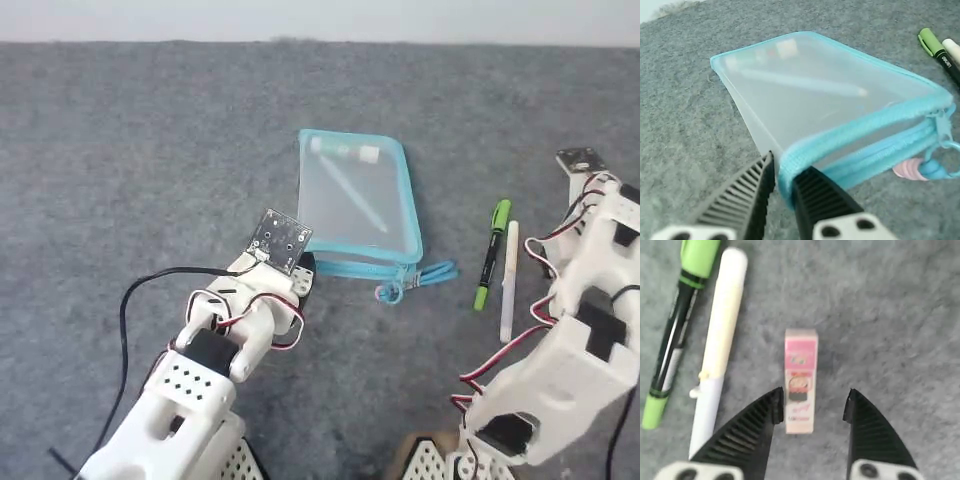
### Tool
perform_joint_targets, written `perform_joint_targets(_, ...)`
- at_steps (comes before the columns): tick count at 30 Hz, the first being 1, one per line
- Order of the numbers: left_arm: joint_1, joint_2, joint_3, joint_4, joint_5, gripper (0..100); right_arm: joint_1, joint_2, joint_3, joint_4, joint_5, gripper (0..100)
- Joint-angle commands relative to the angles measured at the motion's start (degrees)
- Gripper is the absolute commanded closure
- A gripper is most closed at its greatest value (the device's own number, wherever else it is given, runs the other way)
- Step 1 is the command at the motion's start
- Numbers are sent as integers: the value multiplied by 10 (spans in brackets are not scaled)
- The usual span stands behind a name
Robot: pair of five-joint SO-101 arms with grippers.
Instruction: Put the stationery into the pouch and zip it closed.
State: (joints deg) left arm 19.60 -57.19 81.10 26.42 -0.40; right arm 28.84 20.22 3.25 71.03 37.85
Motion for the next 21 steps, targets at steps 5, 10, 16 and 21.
perform_joint_targets(5,1,0,-7,-12,-1,987,31,-10,15,29,11,844)
perform_joint_targets(10,1,0,-7,-12,-1,987,39,-7,41,-16,11,857)
perform_joint_targets(16,1,0,-7,-12,-1,987,33,-7,61,-37,9,857)
perform_joint_targets(21,1,0,-7,-12,-1,987,30,-7,63,-38,10,862)
